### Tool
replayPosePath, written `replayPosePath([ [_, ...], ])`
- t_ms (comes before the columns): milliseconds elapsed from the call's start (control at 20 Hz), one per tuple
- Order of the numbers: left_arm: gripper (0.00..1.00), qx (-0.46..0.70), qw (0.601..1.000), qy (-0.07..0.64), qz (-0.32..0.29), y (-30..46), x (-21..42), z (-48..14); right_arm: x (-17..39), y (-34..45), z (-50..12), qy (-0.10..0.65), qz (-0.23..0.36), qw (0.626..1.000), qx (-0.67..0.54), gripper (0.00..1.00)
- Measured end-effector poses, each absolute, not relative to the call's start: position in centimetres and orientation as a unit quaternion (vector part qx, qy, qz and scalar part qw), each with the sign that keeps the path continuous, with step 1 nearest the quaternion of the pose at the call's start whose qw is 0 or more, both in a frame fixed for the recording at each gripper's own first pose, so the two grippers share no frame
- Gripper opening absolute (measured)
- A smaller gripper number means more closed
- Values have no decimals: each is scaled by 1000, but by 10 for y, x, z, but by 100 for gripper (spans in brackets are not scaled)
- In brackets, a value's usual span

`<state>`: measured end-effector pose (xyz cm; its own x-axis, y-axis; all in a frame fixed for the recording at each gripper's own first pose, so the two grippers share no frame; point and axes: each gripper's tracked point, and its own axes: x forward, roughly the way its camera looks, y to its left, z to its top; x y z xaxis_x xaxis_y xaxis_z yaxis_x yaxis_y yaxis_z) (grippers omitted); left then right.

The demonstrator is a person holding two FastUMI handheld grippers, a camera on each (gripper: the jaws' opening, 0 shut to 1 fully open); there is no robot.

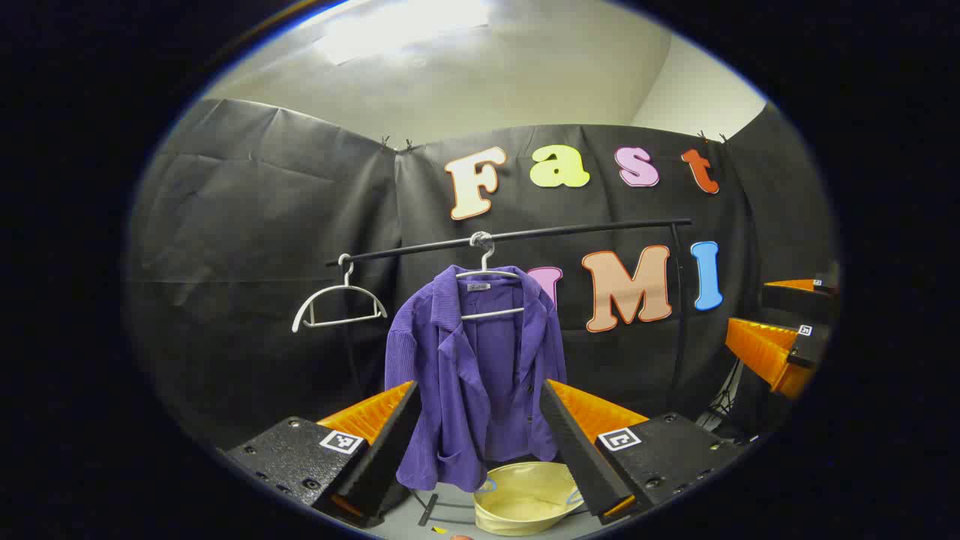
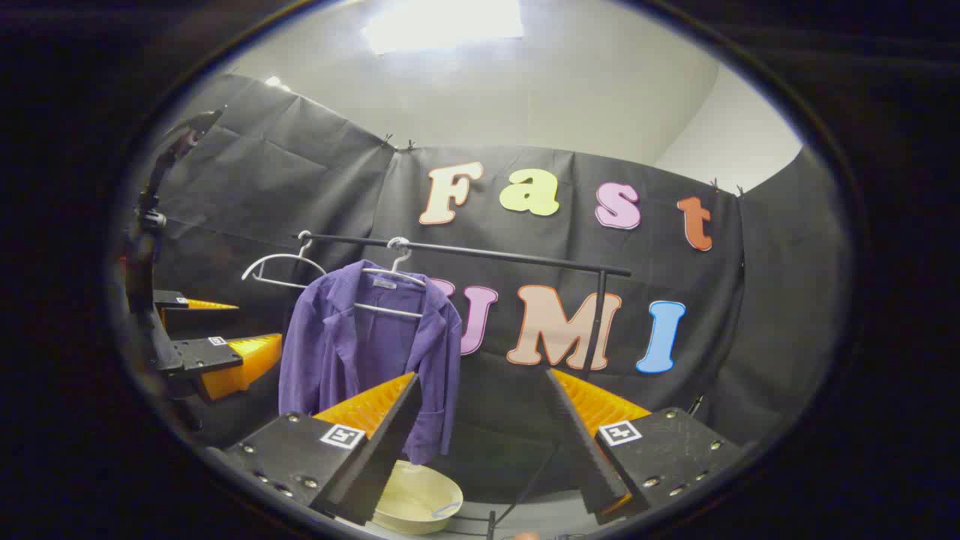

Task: Grasp the clothes on the hanger with both hands and then place them into the laundry hamper below.

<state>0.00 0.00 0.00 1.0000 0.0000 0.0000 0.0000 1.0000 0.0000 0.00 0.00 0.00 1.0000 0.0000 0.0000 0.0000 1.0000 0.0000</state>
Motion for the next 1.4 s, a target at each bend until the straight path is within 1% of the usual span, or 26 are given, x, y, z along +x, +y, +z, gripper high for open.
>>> replayPosePath([
  [350,98,-1,1000,4,0,3,5,-1,8,-2,-2,2,-9,1000,-13,96],
  [400,98,-1,1000,6,-1,4,7,-2,11,0,-4,4,-8,1000,-11,98],
  [650,98,3,1000,5,-7,18,23,-5,25,12,-10,7,-18,1000,-6,96],
  [850,98,8,1000,14,-2,31,42,-12,42,23,-18,10,-25,1000,1,98],
  [900,98,10,1000,17,1,34,46,-13,48,27,-21,13,-22,1000,6,96],
  [950,98,10,1000,17,3,37,53,-13,55,30,-23,13,-19,1000,9,98],
  [1000,98,9,1000,17,6,39,59,-14,63,32,-24,13,-18,1000,12,96],
  [1150,98,5,1000,22,18,45,86,-18,92,38,-30,15,-9,1000,19,98],
  [1400,98,1,999,22,40,49,147,-25,166,45,-38,6,11,1000,20,98],
])
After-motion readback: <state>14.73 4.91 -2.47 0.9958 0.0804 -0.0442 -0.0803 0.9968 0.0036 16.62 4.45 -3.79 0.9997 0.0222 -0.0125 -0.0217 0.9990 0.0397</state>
